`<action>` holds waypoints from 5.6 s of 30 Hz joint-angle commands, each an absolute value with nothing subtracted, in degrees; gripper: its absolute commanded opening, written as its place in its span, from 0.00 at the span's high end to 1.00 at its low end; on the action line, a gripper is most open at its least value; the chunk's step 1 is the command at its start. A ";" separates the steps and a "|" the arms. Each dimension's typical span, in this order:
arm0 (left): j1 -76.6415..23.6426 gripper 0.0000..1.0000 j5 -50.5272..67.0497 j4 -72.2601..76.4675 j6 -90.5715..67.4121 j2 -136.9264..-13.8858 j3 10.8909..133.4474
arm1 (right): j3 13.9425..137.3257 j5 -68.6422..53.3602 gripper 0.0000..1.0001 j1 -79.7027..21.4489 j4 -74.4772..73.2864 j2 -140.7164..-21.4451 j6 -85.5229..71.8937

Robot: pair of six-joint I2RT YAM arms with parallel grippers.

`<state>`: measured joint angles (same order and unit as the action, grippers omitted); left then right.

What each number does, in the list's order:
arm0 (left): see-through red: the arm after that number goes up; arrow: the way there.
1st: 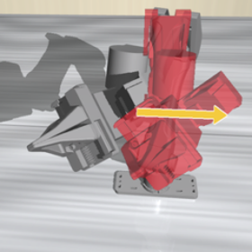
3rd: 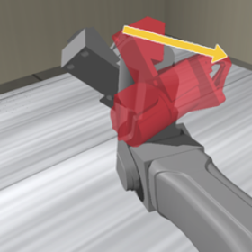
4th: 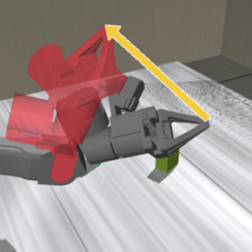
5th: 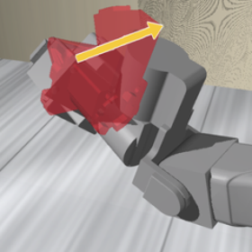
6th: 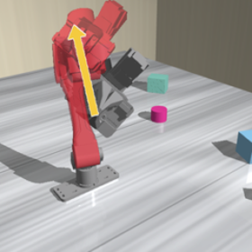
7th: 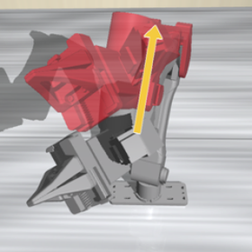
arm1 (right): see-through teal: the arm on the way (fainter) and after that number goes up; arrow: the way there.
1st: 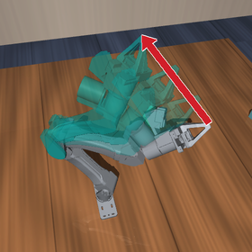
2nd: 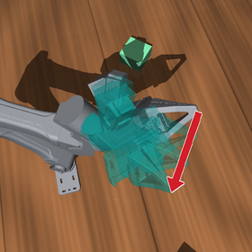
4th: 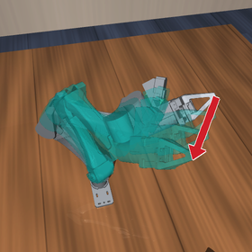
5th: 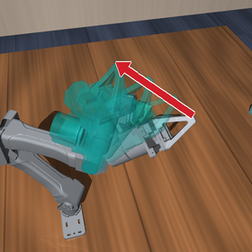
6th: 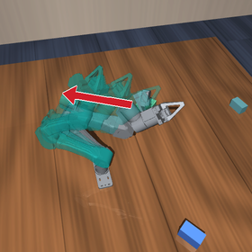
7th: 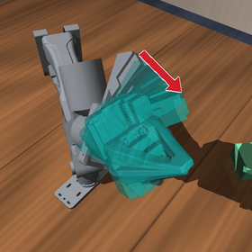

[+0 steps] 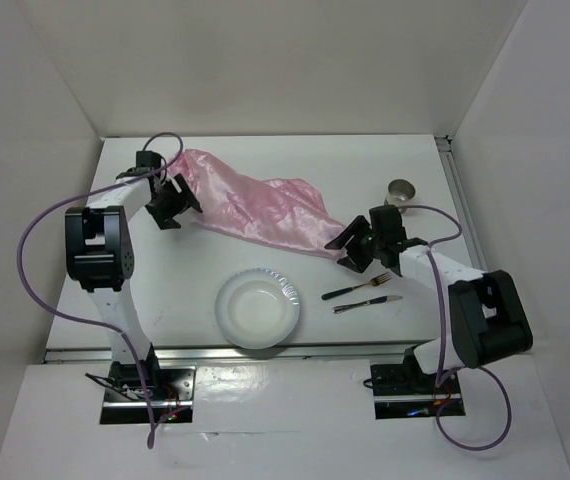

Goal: Set the dinner table for one person

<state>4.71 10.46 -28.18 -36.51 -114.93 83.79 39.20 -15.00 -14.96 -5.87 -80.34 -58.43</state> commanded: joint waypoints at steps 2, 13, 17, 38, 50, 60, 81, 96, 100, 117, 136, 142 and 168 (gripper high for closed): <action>4.39 0.09 13.97 -26.02 -37.62 -117.50 85.61 | 40.69 -13.80 0.34 -14.59 -0.70 -85.25 -61.61; 4.39 0.30 16.78 -24.35 -38.67 -121.90 88.06 | 41.13 -9.94 0.40 -14.59 2.72 -91.57 -65.13; 4.39 0.85 16.17 -25.66 -38.14 -121.38 90.08 | 43.67 -6.86 0.54 -15.21 3.25 -93.69 -64.34; 4.39 1.00 6.50 -45.08 -26.37 -106.64 126.66 | 77.89 0.62 1.00 -15.12 -1.49 -89.33 -47.02; 4.92 0.14 -3.86 -48.15 -29.53 -93.86 85.86 | 46.33 -4.75 1.00 -15.64 -5.45 -75.33 -43.86; 5.44 0.35 -5.71 -46.93 -40.77 -91.06 72.79 | 46.05 -5.36 1.00 -15.64 -6.59 -75.94 -42.80; 13.45 0.31 3.52 -33.84 -50.10 -93.86 57.12 | 46.58 -8.09 1.00 -15.64 -5.01 -78.13 -42.80; 13.45 1.00 5.63 -28.56 -49.57 -96.60 55.19 | 49.39 -8.61 0.45 -15.64 -9.92 -78.84 -41.75; 13.45 1.00 5.10 -30.67 -48.96 -90.99 57.22 | 49.40 -5.54 0.11 -15.64 -15.29 -79.37 -42.36; 11.25 1.00 5.79 -30.15 -48.86 -88.33 57.22 | 39.73 -6.24 0.19 -15.12 -19.35 -76.20 -54.32; 10.72 1.00 5.27 -29.62 -48.87 -89.38 57.22 | 41.14 -3.78 0.68 -14.59 -12.92 -86.40 -58.35; 10.72 1.00 5.27 -29.62 -48.87 -89.38 57.22 | 38.94 -0.53 0.86 -14.59 -12.83 -85.34 -58.36; 15.46 1.00 18.63 -38.58 -41.92 -83.33 108.55 | 85.96 2.64 1.00 -11.95 -19.33 -71.83 -35.68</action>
